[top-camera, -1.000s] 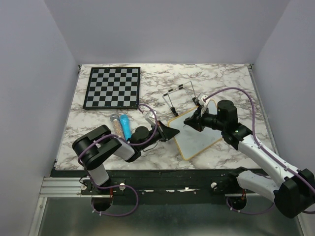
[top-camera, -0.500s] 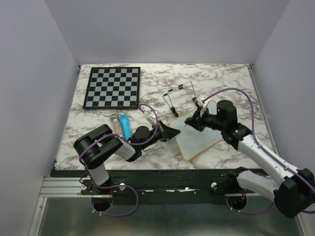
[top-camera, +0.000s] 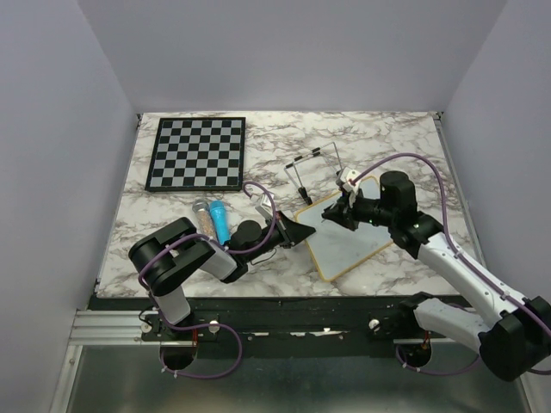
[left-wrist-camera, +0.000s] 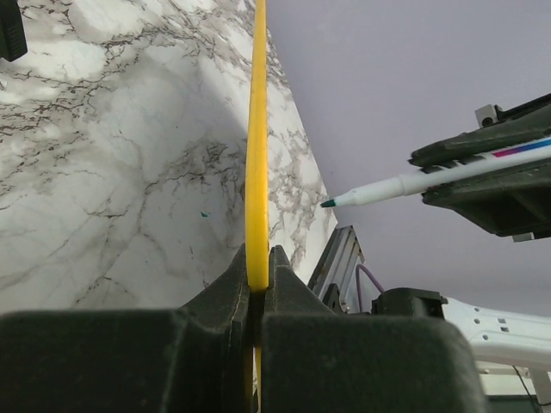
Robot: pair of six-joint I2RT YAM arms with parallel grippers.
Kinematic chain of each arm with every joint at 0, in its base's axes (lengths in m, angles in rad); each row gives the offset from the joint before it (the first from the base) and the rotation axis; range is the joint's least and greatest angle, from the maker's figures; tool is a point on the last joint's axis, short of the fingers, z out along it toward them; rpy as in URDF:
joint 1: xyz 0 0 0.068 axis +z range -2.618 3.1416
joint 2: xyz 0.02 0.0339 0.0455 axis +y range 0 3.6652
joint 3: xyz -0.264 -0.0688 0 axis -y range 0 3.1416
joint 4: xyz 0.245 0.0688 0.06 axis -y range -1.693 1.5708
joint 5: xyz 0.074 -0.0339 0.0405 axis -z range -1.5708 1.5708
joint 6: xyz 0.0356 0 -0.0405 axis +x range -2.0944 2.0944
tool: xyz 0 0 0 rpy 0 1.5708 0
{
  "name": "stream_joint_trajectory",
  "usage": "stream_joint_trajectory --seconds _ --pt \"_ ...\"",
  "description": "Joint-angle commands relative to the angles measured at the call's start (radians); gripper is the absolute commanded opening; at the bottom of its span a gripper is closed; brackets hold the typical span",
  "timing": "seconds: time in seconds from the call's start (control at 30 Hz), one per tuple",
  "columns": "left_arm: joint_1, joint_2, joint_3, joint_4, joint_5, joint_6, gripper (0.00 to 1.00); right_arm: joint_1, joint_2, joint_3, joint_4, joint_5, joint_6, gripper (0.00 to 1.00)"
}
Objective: Write a sentence on the whiteboard
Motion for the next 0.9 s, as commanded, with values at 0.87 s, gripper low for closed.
stream_joint_trajectory --seconds 0.87 --pt "0.075 -0.119 0.102 -0.121 0.135 -0.264 0.0 -0.066 -0.017 0.098 -0.082 0.005 0.038 0.0"
